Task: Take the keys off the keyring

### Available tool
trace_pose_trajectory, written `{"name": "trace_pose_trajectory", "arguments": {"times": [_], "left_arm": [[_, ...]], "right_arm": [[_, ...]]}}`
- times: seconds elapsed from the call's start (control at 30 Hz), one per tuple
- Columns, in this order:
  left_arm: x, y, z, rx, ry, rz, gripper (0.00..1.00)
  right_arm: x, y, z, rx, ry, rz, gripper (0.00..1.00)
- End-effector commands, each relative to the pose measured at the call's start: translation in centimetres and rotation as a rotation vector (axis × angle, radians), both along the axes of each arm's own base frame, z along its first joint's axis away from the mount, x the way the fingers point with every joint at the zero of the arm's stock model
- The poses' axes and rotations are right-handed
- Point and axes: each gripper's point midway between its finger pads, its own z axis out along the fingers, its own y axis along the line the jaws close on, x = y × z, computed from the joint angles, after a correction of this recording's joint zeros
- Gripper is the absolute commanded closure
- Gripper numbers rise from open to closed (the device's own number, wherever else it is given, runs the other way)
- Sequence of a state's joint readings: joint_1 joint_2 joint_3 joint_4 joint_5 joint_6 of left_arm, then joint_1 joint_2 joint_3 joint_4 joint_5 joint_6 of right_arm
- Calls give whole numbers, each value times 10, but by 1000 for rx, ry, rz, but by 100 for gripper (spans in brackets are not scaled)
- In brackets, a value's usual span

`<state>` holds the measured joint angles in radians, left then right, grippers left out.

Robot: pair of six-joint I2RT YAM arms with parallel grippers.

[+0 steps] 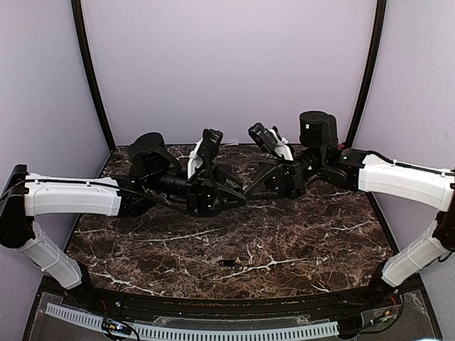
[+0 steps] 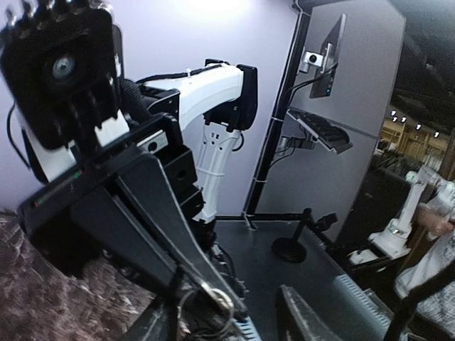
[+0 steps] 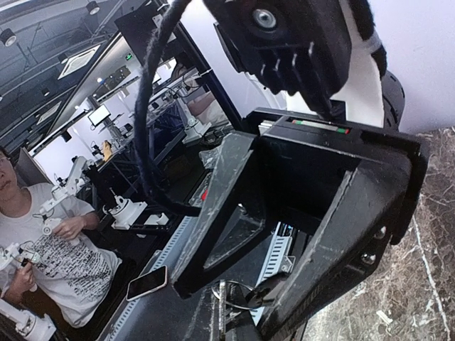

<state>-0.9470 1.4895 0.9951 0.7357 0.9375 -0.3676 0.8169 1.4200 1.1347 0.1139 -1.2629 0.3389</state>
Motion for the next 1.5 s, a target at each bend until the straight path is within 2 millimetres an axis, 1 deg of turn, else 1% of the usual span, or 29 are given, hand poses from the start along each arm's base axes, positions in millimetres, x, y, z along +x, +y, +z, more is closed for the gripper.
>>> {"name": "trace_pose_trajectory", "arguments": {"times": [0.0,0.07,0.1,0.27,0.37,0.67,0.87,1.13,1.37,1.47], "left_arm": [[-18,7,12,-22,-36,-77,62],[-20,9,12,-14,-33,-76,69],[-21,11,12,-13,-34,-77,71],[-25,16,13,-3,-29,-76,71],[-27,18,14,-3,-25,-82,80],[-30,20,15,-9,-14,-101,100],[-29,23,16,-34,-29,-73,100],[-25,26,10,-6,-62,-17,100],[-9,26,-8,100,-131,102,100],[2,26,-18,167,-160,162,100]], "right_arm": [[-3,-6,7,-7,-19,10,100],[-3,-8,4,-21,-18,4,100],[-3,-9,4,-24,-17,2,100],[-1,-11,5,-33,-21,-10,100],[0,-13,6,-33,-23,-16,100],[-2,-15,2,-56,-16,-2,100],[-2,-15,-7,-100,1,3,100],[-6,-19,-6,-109,12,-2,100],[-8,-22,-10,-146,41,-12,100],[-8,-22,-15,-164,62,-11,100]]}}
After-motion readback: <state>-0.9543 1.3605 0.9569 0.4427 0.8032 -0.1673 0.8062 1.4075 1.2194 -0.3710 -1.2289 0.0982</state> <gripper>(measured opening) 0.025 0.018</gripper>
